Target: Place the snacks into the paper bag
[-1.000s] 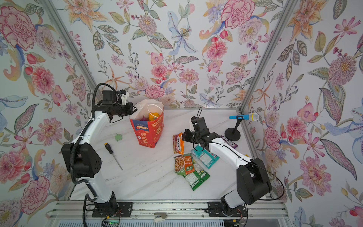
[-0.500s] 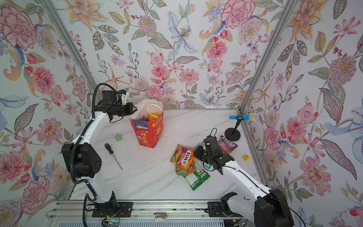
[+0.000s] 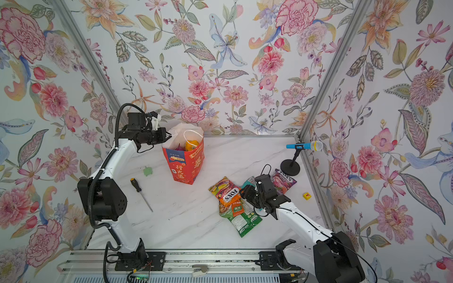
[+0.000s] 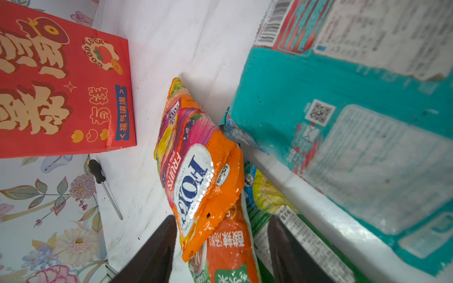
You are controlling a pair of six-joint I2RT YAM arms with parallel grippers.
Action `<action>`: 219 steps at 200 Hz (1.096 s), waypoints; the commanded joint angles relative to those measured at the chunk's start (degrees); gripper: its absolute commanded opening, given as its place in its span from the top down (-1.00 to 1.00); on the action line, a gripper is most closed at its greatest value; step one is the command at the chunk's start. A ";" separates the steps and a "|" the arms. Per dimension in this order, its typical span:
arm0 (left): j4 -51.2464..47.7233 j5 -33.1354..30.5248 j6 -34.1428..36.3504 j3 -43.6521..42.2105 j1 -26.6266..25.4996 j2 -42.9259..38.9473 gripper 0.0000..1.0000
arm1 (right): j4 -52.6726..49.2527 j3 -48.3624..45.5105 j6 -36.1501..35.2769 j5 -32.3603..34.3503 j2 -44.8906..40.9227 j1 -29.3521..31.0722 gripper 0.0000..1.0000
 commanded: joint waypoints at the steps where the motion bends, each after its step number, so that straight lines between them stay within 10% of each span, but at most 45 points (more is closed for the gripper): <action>1: 1.77 1.79 -0.34 1.32 -0.52 0.44 1.00 | 4.78 -1.89 3.17 -0.50 1.59 1.04 -0.23; 111: 1.97 1.86 -0.31 0.83 -0.54 0.00 1.00 | 22.31 0.96 4.14 -3.88 17.95 -0.08 -0.14; 187: 1.64 1.70 0.08 0.66 -0.54 -0.09 1.00 | 16.52 7.30 -3.51 1.62 16.03 0.66 0.88; 219: 1.86 1.88 -0.02 0.69 -0.59 0.09 1.00 | 10.73 11.40 -8.39 4.02 14.39 1.10 0.82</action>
